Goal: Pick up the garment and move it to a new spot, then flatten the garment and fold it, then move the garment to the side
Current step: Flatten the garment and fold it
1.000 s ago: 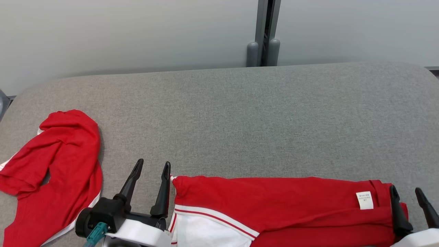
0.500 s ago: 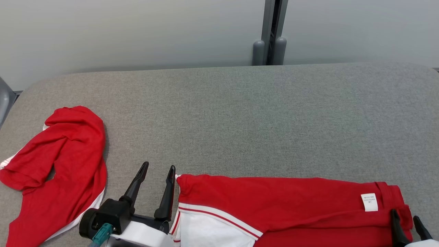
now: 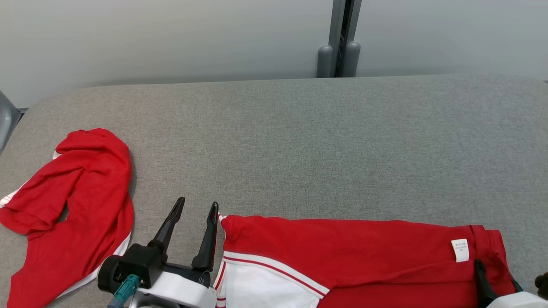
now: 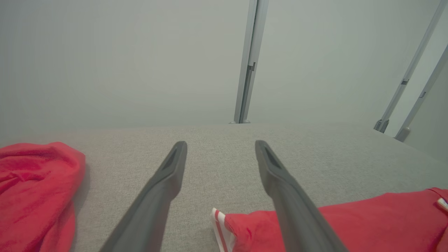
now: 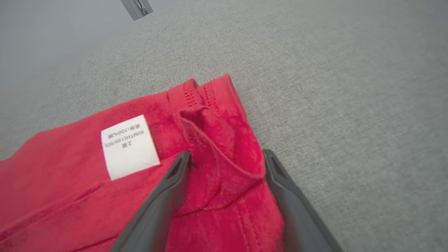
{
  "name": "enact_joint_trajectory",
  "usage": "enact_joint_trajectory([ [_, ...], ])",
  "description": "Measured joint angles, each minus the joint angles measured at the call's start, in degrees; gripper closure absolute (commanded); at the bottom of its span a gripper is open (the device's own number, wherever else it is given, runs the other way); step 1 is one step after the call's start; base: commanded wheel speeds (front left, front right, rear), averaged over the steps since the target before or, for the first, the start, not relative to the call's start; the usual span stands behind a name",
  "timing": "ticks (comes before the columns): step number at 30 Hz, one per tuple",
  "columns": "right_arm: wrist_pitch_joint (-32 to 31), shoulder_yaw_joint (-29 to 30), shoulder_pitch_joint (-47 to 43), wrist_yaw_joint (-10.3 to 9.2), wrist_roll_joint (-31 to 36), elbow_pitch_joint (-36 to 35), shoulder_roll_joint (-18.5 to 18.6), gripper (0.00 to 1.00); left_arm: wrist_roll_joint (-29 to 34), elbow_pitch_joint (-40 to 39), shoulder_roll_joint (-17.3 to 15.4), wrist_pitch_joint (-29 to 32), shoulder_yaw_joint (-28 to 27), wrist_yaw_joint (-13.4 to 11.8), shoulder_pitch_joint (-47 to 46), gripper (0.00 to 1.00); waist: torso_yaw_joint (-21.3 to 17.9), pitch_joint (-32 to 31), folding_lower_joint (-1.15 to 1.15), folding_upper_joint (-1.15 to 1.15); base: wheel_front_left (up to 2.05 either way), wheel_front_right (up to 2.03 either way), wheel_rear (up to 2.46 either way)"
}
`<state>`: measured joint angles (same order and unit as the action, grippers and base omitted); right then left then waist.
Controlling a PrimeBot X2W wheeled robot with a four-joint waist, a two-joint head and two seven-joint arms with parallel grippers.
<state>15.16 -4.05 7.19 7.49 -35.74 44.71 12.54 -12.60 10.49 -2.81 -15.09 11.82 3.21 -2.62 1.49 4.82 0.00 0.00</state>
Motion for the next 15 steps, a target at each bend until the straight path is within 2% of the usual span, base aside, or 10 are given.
enact_joint_trajectory([
  [1, 0.0, -0.4, 0.2, 0.00, -0.3, 0.0, 0.0, 0.23, 0.0, 0.0, 0.0, 0.0, 0.0, 0.0, 0.0, 0.00, 0.0, 0.1, 0.00, 0.00, 0.00, 0.00, 0.00],
  [2, 0.0, -0.7, 0.4, 0.00, -0.7, -0.1, 0.1, 0.70, 0.0, 0.0, 0.0, 0.0, 0.0, 0.0, -0.1, 0.00, 0.0, 0.2, 0.00, 0.00, 0.00, 0.00, 0.00],
  [3, 0.0, -1.0, 0.5, 0.00, -1.0, -0.1, 0.2, 1.00, 0.0, 0.1, 0.0, 0.0, 0.0, -0.1, -0.2, 0.00, 0.0, 0.3, 0.00, 0.00, 0.00, 0.00, 0.00],
  [12, 0.0, -0.4, 1.3, 0.02, -1.6, -1.9, 2.3, 1.00, 0.0, 0.2, 0.0, 0.0, 0.2, -0.3, -0.6, 0.00, 0.2, 0.6, 0.00, 0.00, 0.00, 0.00, 0.00],
  [15, 0.0, -0.1, 2.1, 0.02, -1.1, -1.6, 4.4, 1.00, -0.1, 0.4, 0.0, 0.0, 0.2, -0.4, -0.8, 0.00, 0.4, 0.8, 0.00, 0.00, 0.00, 0.00, 0.00],
])
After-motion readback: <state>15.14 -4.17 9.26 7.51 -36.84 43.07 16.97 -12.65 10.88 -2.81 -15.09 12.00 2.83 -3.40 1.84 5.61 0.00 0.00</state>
